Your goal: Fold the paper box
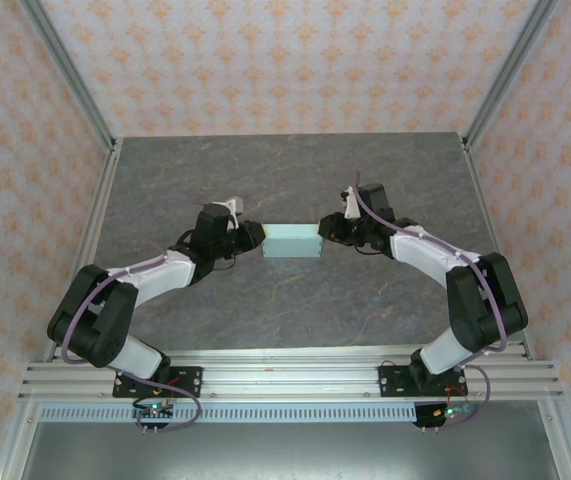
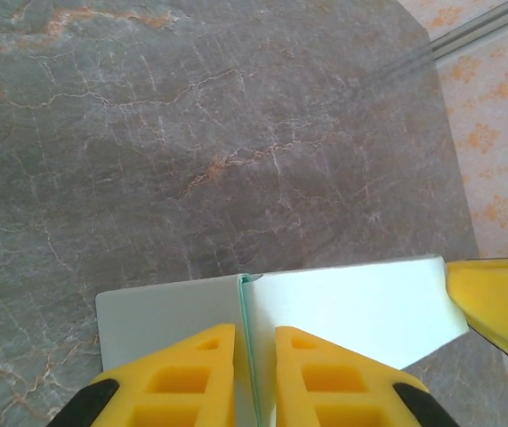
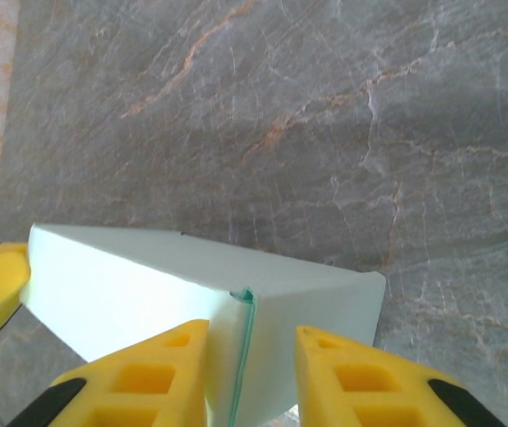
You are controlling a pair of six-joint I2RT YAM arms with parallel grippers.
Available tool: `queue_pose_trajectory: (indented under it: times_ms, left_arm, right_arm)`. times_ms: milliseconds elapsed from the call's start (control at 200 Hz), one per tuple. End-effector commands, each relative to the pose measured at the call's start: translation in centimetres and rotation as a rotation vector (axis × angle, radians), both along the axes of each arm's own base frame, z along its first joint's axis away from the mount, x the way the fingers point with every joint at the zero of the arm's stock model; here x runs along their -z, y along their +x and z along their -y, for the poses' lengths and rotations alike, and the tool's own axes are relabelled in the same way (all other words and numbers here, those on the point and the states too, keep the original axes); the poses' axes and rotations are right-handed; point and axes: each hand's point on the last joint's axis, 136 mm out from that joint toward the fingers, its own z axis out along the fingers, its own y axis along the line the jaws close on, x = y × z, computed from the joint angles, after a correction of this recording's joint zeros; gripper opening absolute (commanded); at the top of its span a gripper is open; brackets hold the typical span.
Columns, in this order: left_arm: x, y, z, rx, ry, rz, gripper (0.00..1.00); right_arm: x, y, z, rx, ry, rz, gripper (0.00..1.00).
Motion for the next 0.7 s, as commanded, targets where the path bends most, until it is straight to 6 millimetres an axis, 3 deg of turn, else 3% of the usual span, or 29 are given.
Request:
queue_pose_trajectory:
  times_ms: [0, 235, 390, 540, 696]
  left_arm:
    - [7.9, -4.2, -3.6, -0.033, 0.21, -0.282, 0.16]
    - [8.1, -4.4, -3.4, -0.023, 0.209, -0.294, 0.18]
    - [8.8, -5.3, -4.0, -0.016, 0.236, -0.314, 0.19]
    - [10.2, -6.4, -4.8, -0.015, 0.278, -0.348, 0.19]
    - [11.8, -7.3, -5.5, -0.025, 0.308, -0.384, 0.17]
  right_arm:
    - [8.0, -7.8, 3.1, -0.015, -0.154, -0.387, 0.27]
    - [10.2, -9.1, 3.7, 0.012, -0.17, -0.448, 0.21]
    - [12.2, -10.0, 6.6, 0.076, -0.32, -0.47, 0.15]
    - [13.6, -11.1, 8.0, 0.095, -0.422, -0.48, 0.13]
    - [13.3, -10.9, 8.8, 0.098, -0.571, -0.414, 0.12]
